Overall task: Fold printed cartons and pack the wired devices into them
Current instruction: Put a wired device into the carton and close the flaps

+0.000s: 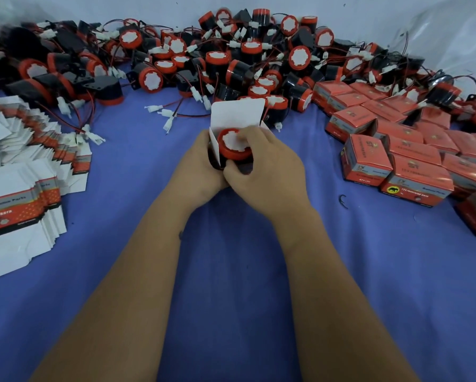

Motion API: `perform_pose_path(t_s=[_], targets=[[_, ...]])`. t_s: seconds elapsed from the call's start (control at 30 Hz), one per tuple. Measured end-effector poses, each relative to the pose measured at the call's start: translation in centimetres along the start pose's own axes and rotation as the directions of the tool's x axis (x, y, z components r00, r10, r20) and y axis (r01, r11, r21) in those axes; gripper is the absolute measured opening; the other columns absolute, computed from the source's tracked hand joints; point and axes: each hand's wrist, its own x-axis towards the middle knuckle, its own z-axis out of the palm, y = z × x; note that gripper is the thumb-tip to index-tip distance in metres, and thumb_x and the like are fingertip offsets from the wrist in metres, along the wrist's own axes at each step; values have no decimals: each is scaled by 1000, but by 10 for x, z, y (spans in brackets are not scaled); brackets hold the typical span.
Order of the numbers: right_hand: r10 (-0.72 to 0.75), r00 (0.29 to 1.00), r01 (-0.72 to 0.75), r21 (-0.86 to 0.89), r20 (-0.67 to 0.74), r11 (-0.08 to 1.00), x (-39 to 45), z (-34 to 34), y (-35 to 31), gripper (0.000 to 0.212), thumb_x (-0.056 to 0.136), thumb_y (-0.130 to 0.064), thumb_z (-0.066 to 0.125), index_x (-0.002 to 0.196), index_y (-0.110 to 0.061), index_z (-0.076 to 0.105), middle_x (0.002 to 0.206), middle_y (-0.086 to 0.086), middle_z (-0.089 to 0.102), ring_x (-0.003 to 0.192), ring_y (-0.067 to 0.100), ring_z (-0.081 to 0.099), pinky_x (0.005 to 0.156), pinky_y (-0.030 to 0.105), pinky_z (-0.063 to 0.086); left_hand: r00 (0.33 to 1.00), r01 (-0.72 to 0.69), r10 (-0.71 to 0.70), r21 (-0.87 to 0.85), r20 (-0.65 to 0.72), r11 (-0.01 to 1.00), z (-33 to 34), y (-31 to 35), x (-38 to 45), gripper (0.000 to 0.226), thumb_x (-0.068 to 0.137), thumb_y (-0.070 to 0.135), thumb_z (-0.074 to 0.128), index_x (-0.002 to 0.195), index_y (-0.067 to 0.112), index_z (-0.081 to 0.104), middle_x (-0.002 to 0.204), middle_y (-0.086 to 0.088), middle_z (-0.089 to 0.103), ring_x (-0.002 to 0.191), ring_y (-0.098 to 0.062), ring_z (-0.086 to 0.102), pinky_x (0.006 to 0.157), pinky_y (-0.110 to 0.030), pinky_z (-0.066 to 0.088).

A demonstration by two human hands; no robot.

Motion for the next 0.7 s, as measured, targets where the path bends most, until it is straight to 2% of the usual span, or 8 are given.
perform_pose_path(t_s=[0.13,0.23,0.33,0.43,0.5,0.53,0.63,0.7], targets=[[-22,1000,22,-34,7,999,0,7,1,29,96,-28,56,88,-8,74,105,1,59,94,17,49,78,34,45,999,31,-31,8,6,999,0,1,-1,59,61,29,68,117,28,48,103,14,62,95,-4,63,81,-25,55],[26,982,-16,55,-185,998,1,4,-2,29,93,-20,55,71,-4,65,86,2,51,82,16,42,71,28,37,998,31,-31,-7,48,999,-3,0,0,64,67,22,80,121,31,46,108,16,62,95,4,63,77,-17,54],[435,811,-240,456,-391,857,6,-5,2,32,92,-14,50,62,-20,40,67,-11,37,63,7,34,57,23,28,988,125,-121,-33,95,992,-6,1,3,61,65,26,68,121,37,46,116,11,62,109,-8,60,93,-34,53],[717,696,-477,716,-47,510,8,-11,14,9,96,-20,53,88,-26,55,70,-17,50,58,0,46,55,23,41,979,192,-189,-49,70,980,-1,7,3,56,69,58,56,122,42,51,124,10,62,123,-21,54,108,-48,41],[725,653,-556,789,219,262,12,-13,19,40,97,-25,57,135,-25,45,93,-17,57,86,3,61,80,31,53,983,182,-181,17,-5,983,6,10,1,49,73,68,46,117,47,50,122,15,62,124,-20,52,111,-47,37],[713,648,-528,833,267,167,15,-13,20,54,97,-25,58,145,-24,34,101,-12,61,97,9,63,91,37,52,985,168,-167,46,-31,985,9,10,0,47,76,65,46,118,46,51,120,15,62,122,-20,54,110,-46,38],[698,677,-407,909,234,90,18,-16,21,47,99,-20,56,142,-20,39,98,-2,71,98,14,66,93,38,50,984,172,-167,76,-62,982,11,10,-1,40,81,52,51,120,42,50,117,14,63,120,-22,54,106,-47,44],[676,725,-365,905,128,220,18,-18,22,22,100,-17,54,121,-19,60,84,-7,71,85,7,64,80,28,50,983,174,-168,96,-71,980,11,9,1,31,87,47,51,118,44,46,114,15,62,120,-23,54,107,-48,42]])
